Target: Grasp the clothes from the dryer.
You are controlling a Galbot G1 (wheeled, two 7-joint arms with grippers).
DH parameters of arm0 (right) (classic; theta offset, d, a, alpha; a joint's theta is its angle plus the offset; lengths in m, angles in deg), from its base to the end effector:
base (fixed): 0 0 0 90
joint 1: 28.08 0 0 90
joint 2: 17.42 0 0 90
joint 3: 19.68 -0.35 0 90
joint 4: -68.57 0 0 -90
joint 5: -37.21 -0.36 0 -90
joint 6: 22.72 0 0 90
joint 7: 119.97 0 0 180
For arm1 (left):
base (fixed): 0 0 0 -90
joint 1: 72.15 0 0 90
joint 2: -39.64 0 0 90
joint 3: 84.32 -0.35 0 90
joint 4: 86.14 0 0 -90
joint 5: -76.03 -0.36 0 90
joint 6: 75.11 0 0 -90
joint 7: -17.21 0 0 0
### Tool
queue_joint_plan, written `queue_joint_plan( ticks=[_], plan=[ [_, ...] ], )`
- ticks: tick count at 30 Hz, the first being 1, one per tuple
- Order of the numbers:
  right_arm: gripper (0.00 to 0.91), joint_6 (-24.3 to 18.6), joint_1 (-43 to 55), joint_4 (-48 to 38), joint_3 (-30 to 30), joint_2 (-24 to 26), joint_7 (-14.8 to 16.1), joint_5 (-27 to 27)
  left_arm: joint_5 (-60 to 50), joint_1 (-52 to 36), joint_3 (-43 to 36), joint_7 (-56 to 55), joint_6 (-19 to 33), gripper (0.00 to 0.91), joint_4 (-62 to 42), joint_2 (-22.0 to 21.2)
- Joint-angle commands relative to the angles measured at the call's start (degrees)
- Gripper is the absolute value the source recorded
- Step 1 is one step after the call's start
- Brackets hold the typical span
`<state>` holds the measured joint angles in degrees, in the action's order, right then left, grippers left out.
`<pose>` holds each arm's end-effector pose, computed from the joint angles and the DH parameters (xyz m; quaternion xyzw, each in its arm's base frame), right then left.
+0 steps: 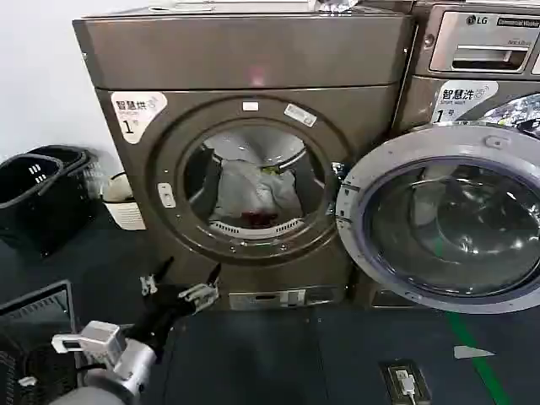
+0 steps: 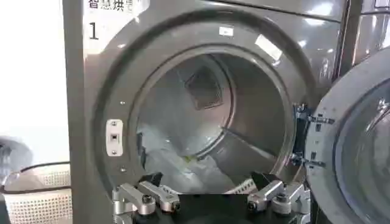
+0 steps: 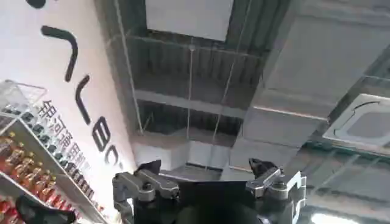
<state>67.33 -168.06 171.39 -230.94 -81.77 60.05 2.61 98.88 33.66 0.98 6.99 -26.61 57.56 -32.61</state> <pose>-0.2041 -0.3874 0.0664 0.6291 0.6511 -0.3580 0.2281 0.1874 0.0016 -0.1179 -0.1112 -0.9915 0.0083 0.0674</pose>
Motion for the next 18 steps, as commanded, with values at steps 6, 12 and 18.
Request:
queue_joint_plan(
  ticks=[6, 12, 18],
  plan=[
    [0.907, -1.8, 0.1, -0.8, 1.2, 0.8, 2.5, -1.5, 0.1, -0.2, -0.1, 0.3, -0.1, 0.907, -0.2, -0.1],
    [0.907, -2.9, 1.1, -1.2, 3.5, 2.2, 3.4, -1.4, 0.7, -0.1, 0.0, 0.4, -0.3, 0.907, 0.0, 0.1],
    [0.907, -3.9, 1.4, -1.5, 3.9, 2.1, 3.1, -1.5, 0.7, 0.0, 0.4, 0.4, -0.3, 0.907, 0.0, 0.2]
  ],
)
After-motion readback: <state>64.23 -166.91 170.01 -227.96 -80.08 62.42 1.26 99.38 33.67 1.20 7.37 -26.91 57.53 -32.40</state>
